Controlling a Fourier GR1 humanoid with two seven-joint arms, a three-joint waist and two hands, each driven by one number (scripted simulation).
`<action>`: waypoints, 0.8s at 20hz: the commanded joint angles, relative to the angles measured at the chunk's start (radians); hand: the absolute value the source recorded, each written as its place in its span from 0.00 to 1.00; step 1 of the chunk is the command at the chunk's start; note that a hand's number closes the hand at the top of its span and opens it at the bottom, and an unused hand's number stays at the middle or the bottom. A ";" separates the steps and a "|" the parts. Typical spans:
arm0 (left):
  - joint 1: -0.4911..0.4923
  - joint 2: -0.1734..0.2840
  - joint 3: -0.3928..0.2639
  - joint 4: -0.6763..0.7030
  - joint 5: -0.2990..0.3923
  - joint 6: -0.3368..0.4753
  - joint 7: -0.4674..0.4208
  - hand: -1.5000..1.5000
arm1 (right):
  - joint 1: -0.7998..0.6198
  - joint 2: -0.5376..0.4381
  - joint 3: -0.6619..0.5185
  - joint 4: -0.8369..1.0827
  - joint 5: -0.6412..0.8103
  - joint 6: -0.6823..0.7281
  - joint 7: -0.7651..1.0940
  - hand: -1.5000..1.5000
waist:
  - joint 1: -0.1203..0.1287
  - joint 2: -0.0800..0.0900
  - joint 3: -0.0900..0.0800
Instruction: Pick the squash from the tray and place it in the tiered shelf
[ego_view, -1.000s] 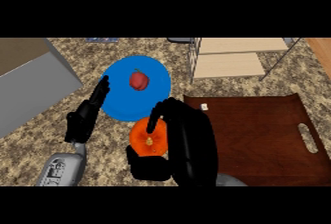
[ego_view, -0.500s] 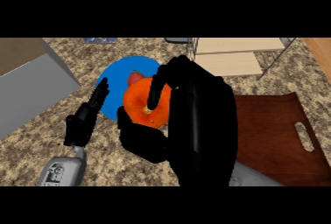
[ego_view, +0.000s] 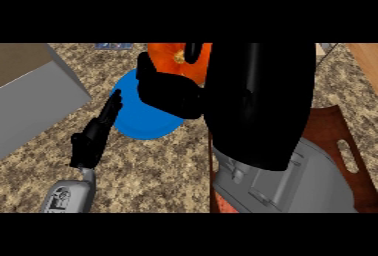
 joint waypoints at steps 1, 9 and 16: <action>0.007 0.016 0.021 0.016 0.011 -0.011 -0.023 0.50 | -0.068 -0.009 -0.111 0.025 0.019 0.096 0.091 1.00 | -0.005 0.002 0.001; -0.023 -0.020 -0.020 -0.003 -0.023 0.016 0.018 0.50 | -0.204 -0.044 -0.260 0.180 0.072 0.097 -0.021 1.00 | 0.003 0.003 0.001; 0.031 -0.040 -0.035 0.009 -0.032 0.024 -0.029 0.50 | -0.181 -0.096 -0.262 0.291 0.123 0.032 -0.163 1.00 | 0.004 0.005 0.001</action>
